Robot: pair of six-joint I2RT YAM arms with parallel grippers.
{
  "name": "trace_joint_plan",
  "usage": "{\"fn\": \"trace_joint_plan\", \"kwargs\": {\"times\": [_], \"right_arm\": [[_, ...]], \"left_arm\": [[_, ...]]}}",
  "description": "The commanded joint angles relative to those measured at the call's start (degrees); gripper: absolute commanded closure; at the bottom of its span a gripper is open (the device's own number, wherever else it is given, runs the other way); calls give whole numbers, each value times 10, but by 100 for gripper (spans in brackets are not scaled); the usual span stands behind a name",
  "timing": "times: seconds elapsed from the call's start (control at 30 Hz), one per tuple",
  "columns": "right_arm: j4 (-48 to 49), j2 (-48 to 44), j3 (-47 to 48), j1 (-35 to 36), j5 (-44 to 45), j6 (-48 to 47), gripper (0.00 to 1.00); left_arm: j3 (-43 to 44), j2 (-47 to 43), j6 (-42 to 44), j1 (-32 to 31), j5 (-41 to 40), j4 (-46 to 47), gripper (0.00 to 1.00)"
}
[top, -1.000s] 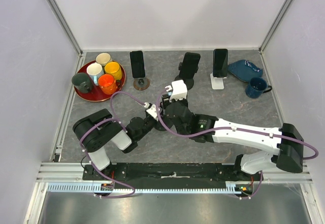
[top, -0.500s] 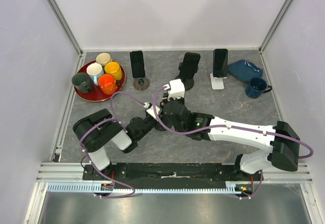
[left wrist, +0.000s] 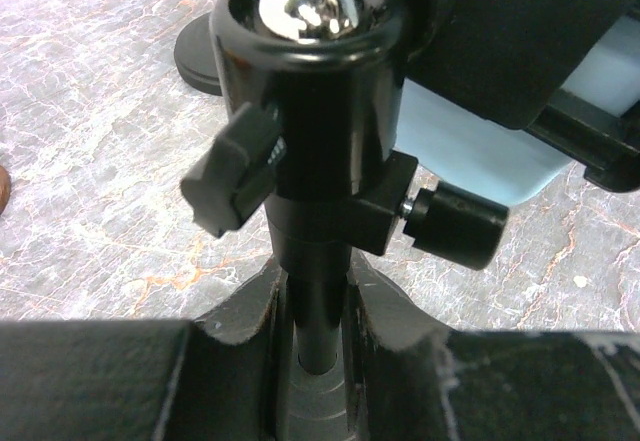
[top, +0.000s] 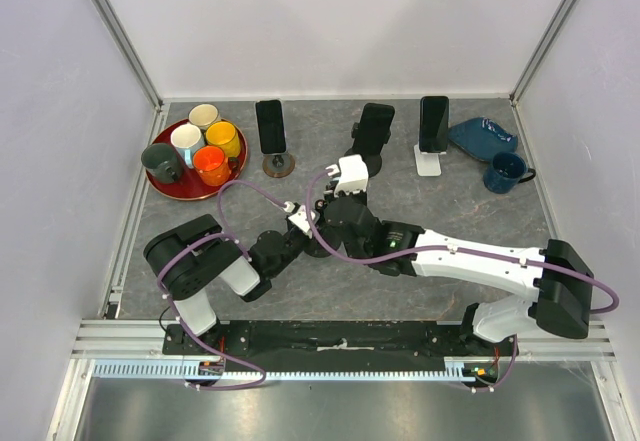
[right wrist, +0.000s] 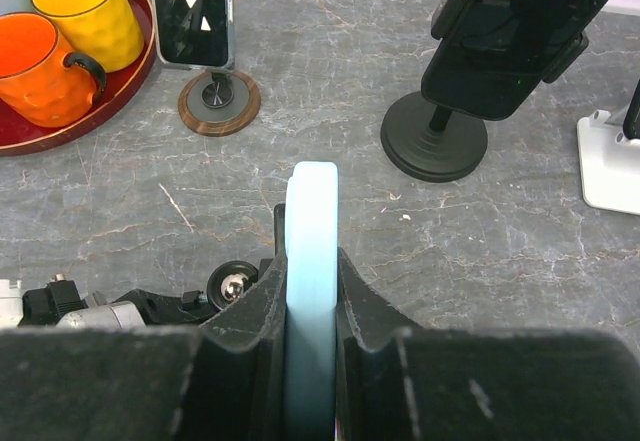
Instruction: Remove the phone from the phone stand
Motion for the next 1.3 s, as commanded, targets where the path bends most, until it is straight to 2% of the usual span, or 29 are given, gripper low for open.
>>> {"fn": "trace_joint_plan", "kwargs": {"times": [0.0,0.17,0.53,0.8,1.27], "right_arm": [[-30,-21,-15,5,-29,40,100],[-44,-32,-13,19,-4,61,100],[-86,-20,-13,60,25,156,100],[-73,-48,-36,65,97,194,100],[-70,-93,-53,65,83,248,100]], "left_arm": [[4,12,30,11,-88,-17,98],[17,4,13,10,-116,-57,98],[26,4,0,12,-145,-84,98],[26,3,-20,13,-165,-88,98],[22,-3,-46,25,-178,-99,98]]}}
